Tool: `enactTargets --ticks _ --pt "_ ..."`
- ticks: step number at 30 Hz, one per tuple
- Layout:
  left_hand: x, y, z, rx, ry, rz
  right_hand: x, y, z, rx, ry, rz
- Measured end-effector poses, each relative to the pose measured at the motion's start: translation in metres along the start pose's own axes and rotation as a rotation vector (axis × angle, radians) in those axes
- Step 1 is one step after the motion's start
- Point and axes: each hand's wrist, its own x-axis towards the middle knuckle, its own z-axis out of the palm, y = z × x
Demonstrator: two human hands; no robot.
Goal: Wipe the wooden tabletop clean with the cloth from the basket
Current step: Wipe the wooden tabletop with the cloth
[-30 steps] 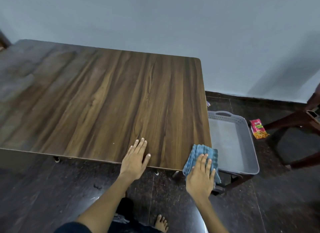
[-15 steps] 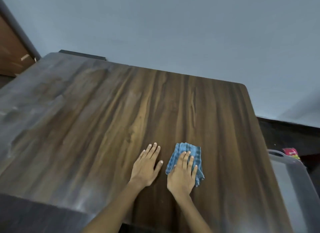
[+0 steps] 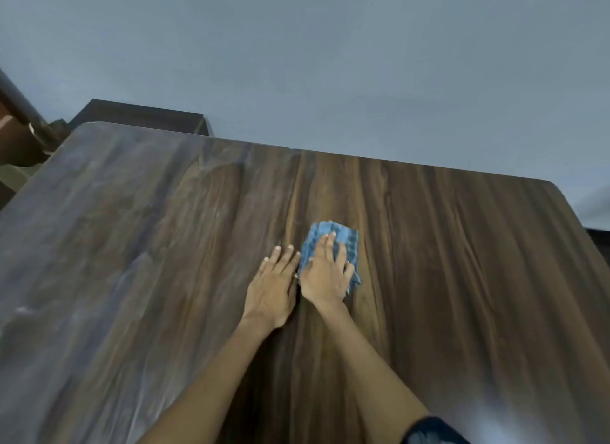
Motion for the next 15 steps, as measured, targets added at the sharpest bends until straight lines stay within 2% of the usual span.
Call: enactTargets --ticks 5,8,10,12,15 --pt "0.030 -0.047 -0.027 -0.081 0.028 -0.102 0.040 -0.054 0.008 0.036 -0.078 -0.121" --pt "0.034 -0.053 -0.038 -0.250 0.167 -0.189 0.043 -0.060 0.008 0.135 -0.105 -0.232" --pt "0.034 -0.051 -0.042 -0.310 0.241 -0.252 0.035 -0.048 0.007 0.309 -0.118 -0.309" --pt "0.036 -0.043 -0.045 -0.325 0.217 -0.275 0.022 -0.032 0.009 0.541 -0.061 -0.323" --pt "0.039 -0.028 -0.047 -0.347 0.115 -0.425 0.013 -0.012 0.014 0.636 0.143 -0.127"
